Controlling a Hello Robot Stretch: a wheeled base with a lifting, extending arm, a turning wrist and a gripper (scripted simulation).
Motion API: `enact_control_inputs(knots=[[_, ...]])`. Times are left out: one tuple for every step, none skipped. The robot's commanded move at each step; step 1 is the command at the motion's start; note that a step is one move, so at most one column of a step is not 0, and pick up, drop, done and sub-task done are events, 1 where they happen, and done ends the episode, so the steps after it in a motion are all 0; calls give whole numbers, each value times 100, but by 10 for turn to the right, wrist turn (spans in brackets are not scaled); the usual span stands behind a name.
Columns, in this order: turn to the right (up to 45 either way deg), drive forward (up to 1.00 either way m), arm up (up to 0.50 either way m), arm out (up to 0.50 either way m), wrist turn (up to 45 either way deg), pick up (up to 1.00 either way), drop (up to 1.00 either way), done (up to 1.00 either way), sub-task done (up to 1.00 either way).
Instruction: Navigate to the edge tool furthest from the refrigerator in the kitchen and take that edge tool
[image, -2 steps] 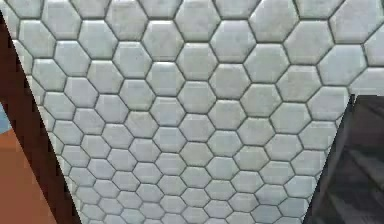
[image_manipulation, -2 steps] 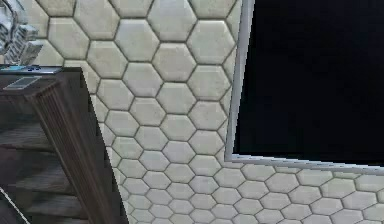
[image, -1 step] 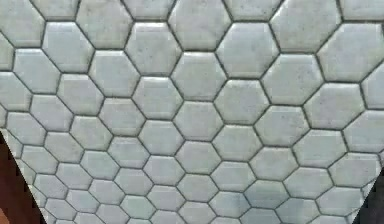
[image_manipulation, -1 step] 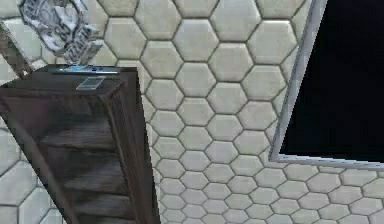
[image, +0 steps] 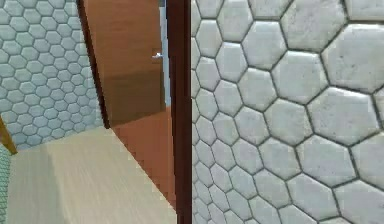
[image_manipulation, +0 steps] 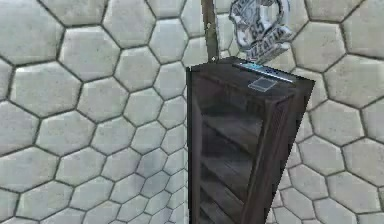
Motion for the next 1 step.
enact_control_inputs(knots=[[-60, 0, 0, 0, 0, 0, 0, 0, 0]])
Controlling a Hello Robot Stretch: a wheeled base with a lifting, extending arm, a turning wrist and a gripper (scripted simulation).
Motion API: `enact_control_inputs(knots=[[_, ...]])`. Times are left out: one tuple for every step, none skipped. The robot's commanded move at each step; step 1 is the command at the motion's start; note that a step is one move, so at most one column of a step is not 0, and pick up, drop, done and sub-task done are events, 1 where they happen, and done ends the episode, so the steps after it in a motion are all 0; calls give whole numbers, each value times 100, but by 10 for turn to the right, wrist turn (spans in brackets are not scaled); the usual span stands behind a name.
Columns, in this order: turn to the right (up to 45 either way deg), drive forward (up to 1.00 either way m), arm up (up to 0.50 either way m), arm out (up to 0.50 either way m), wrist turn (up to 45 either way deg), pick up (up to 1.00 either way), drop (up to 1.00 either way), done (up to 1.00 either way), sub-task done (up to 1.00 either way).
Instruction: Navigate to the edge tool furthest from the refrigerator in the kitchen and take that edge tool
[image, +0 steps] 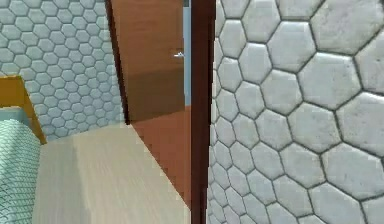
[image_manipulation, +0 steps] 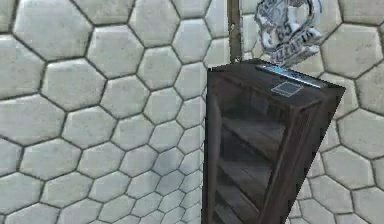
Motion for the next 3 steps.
enact_control_inputs(knots=[[0, 35, 0, 0, 0, 0, 0, 0, 0], [-300, 0, 0, 0, 0, 0, 0, 0, 0], [0, 75, 0, 0, 0, 0, 0, 0, 0]])
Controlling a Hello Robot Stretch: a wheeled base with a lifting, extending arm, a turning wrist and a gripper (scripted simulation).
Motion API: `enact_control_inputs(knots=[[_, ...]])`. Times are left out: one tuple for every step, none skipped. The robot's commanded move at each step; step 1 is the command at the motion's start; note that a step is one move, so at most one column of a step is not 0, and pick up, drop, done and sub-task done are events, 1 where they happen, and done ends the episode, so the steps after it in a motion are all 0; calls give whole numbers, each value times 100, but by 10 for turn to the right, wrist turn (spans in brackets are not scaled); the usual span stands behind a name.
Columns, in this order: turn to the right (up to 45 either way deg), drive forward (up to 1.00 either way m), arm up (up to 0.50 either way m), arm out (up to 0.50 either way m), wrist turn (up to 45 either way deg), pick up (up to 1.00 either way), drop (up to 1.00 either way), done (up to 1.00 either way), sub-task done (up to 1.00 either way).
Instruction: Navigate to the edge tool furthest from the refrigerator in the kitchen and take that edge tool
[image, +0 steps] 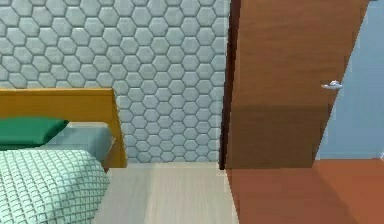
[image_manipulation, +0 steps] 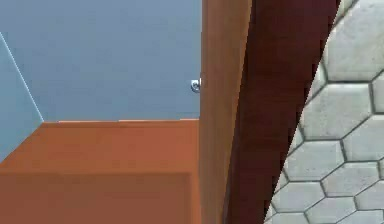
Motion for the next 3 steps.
enact_control_inputs(knots=[[-60, 0, 0, 0, 0, 0, 0, 0, 0], [0, 30, 0, 0, 0, 0, 0, 0, 0], [450, 0, 0, 0, 0, 0, 0, 0, 0]])
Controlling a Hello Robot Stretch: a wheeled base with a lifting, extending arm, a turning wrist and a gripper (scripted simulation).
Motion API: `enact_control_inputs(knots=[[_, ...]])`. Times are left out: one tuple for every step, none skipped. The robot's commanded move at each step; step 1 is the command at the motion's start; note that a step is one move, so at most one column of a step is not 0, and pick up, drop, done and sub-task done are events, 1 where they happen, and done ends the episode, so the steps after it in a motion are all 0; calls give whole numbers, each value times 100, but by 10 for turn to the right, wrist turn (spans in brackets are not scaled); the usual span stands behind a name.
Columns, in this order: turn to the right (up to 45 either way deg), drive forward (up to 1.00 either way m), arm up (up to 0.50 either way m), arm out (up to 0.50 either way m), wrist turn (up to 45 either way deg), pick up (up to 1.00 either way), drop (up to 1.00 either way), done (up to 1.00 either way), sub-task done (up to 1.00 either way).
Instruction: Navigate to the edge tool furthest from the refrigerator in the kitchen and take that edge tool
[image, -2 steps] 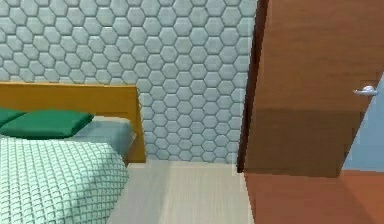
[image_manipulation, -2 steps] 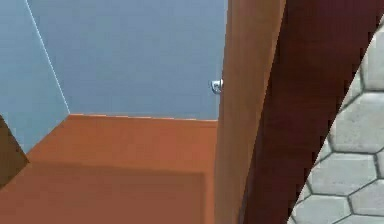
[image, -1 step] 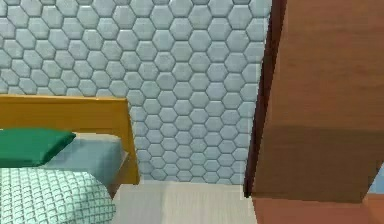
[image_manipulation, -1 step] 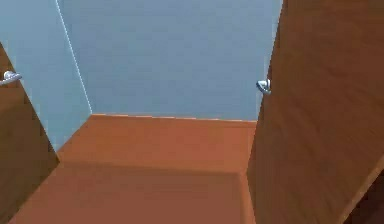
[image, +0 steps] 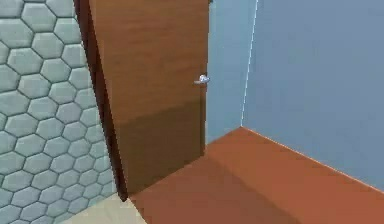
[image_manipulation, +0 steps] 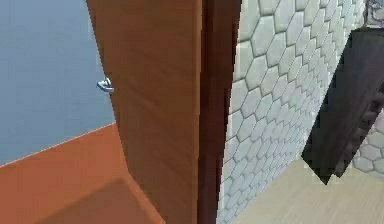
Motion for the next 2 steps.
enact_control_inputs(knots=[[450, 0, 0, 0, 0, 0, 0, 0, 0], [60, 0, 0, 0, 0, 0, 0, 0, 0]])
